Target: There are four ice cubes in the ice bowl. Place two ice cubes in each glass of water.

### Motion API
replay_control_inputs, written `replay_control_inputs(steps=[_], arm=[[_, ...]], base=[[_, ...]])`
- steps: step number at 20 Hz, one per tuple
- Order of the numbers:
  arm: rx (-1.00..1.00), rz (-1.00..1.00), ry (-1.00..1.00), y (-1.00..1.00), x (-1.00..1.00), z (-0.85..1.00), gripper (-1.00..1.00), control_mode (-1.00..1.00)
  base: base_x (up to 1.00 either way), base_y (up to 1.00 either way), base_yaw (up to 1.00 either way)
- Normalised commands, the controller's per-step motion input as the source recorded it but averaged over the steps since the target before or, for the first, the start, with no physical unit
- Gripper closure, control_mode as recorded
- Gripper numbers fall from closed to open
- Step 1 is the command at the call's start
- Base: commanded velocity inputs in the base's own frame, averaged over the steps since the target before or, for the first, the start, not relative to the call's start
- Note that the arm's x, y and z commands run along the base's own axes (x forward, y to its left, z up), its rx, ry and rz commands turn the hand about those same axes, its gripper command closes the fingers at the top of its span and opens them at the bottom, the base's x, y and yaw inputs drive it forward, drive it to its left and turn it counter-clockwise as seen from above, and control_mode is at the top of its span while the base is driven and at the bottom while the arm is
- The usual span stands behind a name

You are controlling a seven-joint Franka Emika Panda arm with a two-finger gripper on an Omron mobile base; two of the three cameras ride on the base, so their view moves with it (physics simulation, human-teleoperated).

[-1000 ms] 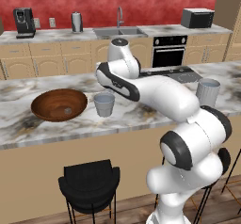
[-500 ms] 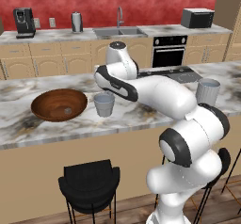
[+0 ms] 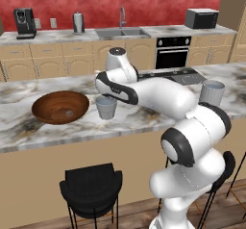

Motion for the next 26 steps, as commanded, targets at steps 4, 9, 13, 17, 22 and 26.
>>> replay_control_inputs(steps=[4, 9, 13, 17, 22, 26], arm=[[0.0, 0.0, 0.01, 0.01, 0.22, -0.11, 1.0, -1.0], [0.0, 0.0, 0.0, 0.01, 0.06, 0.0, 1.0, -1.0], [0.0, 0.0, 0.0, 0.09, 0.0, 0.0, -1.0, -1.0], [0.0, 0.0, 0.0, 0.03, 0.01, 0.0, -1.0, -1.0], [0.0, 0.0, 0.0, 0.0, 0.05, 0.0, -1.0, -1.0], [0.0, 0.0, 0.0, 0.0, 0.01, 0.02, -1.0, -1.0]], base=[[0.0, 0.0, 0.0], [0.0, 0.0, 0.0], [0.0, 0.0, 0.0], [0.0, 0.0, 0.0], [0.0, 0.0, 0.0], [0.0, 0.0, 0.0]])
